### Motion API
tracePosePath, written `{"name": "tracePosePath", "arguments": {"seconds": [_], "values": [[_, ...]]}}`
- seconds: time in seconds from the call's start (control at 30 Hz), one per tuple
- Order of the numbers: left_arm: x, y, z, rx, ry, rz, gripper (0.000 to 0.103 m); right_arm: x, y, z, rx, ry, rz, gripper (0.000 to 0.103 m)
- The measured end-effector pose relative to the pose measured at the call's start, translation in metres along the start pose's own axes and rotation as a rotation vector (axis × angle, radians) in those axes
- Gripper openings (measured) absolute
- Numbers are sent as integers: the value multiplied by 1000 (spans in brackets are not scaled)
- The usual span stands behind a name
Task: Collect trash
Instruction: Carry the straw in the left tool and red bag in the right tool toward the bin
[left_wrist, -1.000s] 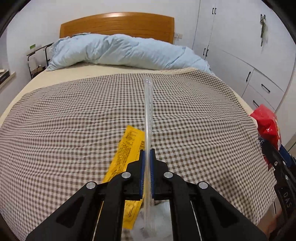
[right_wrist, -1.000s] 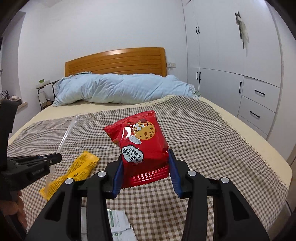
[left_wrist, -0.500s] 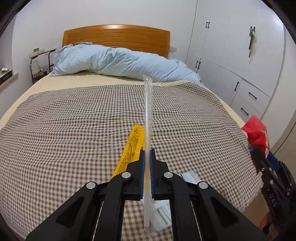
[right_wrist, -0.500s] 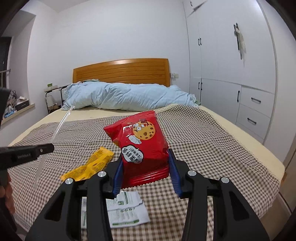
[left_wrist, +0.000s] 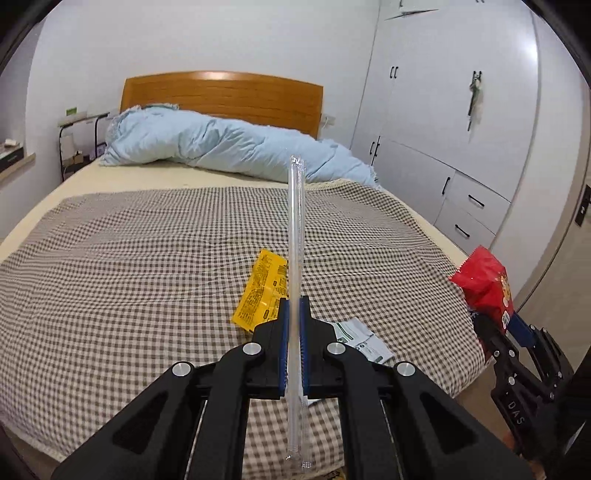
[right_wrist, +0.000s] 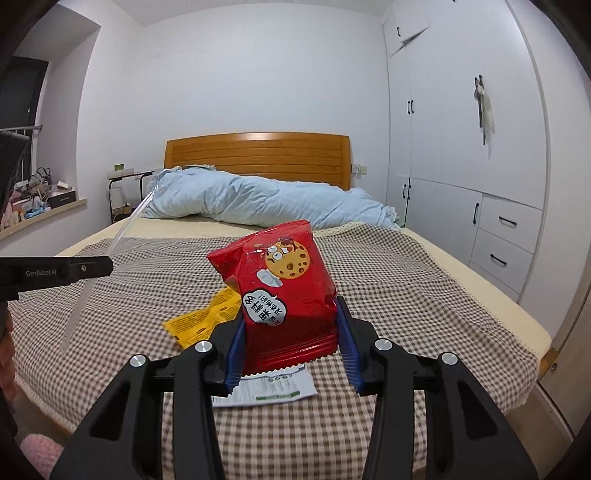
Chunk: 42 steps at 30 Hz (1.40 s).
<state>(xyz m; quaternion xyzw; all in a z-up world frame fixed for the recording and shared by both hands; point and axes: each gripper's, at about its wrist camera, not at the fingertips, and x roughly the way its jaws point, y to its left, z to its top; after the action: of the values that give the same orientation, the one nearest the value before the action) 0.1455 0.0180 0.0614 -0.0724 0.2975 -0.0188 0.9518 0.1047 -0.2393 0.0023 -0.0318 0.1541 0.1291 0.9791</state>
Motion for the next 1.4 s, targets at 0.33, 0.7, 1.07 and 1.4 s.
{"name": "tracePosePath", "arguments": {"seconds": [0.33,0.7,1.07,1.4], "values": [[-54,-11,-16,10,-67,-71,3,-37,7,-4,-21,-29,-23,43],[-89,-16,-46,14,-81,-140,3,-74,10,-16,-17,-50,7,43],[-108,-10,-76,29,-91,-142,3,-96,14,-34,-17,-31,31,43],[-111,-6,-107,35,-63,-159,3,-110,20,-55,-20,0,46,43]]}}
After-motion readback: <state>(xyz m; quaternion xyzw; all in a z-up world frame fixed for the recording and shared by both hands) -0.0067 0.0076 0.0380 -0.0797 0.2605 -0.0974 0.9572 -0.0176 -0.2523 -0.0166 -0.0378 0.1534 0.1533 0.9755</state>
